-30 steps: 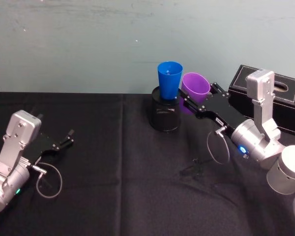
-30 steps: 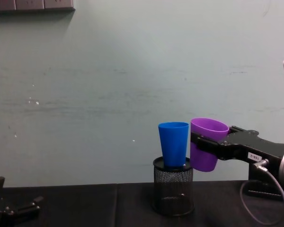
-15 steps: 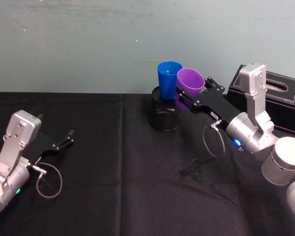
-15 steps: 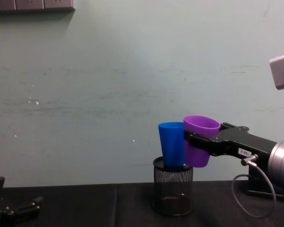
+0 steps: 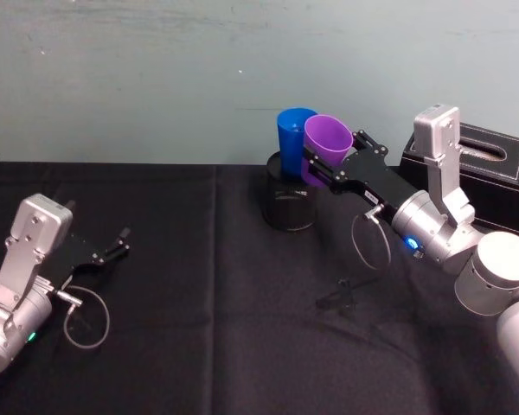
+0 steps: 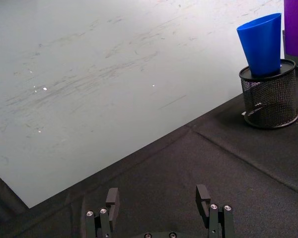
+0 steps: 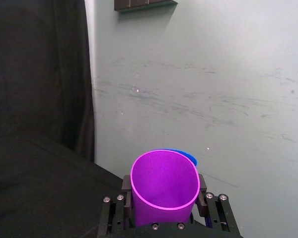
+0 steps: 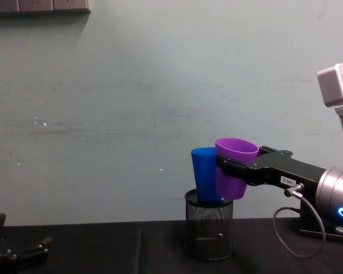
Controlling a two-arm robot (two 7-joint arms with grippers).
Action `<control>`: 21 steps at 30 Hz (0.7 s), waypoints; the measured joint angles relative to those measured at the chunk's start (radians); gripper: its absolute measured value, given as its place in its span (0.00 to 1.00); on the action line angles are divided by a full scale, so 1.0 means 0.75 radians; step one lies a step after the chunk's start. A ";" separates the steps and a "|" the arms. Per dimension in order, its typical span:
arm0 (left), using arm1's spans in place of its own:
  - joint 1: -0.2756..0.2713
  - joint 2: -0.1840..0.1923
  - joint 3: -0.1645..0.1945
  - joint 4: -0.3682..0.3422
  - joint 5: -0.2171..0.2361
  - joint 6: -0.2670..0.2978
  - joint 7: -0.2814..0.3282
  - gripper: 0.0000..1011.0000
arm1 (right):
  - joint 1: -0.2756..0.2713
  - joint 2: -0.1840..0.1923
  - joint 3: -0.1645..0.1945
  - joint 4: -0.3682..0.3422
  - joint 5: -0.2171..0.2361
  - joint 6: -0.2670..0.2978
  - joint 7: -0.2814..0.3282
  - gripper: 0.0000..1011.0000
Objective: Pick up one cup with a gripper and tap it against the other cup.
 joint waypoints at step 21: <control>0.000 0.000 0.000 0.000 0.000 0.000 0.000 1.00 | 0.069 -0.028 -0.002 0.116 0.008 -0.076 0.042 0.72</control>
